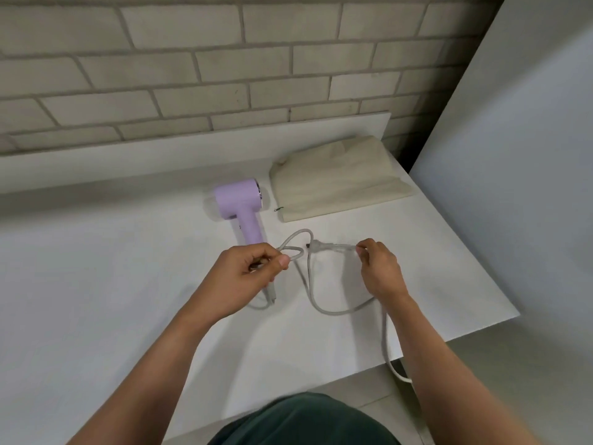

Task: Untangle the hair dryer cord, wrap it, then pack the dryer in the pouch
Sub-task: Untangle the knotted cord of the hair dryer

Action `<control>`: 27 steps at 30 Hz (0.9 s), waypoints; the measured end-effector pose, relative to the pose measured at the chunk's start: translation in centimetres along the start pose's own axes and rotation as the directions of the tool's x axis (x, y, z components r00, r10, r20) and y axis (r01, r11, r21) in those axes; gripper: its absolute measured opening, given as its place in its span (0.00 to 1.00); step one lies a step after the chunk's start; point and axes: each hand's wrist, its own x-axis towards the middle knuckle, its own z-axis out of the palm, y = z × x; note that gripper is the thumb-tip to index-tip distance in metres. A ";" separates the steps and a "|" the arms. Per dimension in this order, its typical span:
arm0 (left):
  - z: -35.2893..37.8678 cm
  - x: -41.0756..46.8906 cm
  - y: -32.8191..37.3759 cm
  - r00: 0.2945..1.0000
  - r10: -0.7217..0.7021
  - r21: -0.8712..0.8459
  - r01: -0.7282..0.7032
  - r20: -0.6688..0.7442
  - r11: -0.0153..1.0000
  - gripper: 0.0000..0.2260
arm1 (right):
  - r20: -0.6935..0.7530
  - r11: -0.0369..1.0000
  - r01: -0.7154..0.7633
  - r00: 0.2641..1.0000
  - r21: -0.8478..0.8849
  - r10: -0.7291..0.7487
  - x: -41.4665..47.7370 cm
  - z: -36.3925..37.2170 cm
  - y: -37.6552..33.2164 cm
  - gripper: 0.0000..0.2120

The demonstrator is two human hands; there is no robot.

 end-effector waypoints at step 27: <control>0.5 -0.1 -2.8 0.789 0.586 0.703 -0.524 0.188 0.481 0.14 | 0.337 0.836 0.453 0.770 0.310 -0.542 -0.3 -4.8 -10.0 0.06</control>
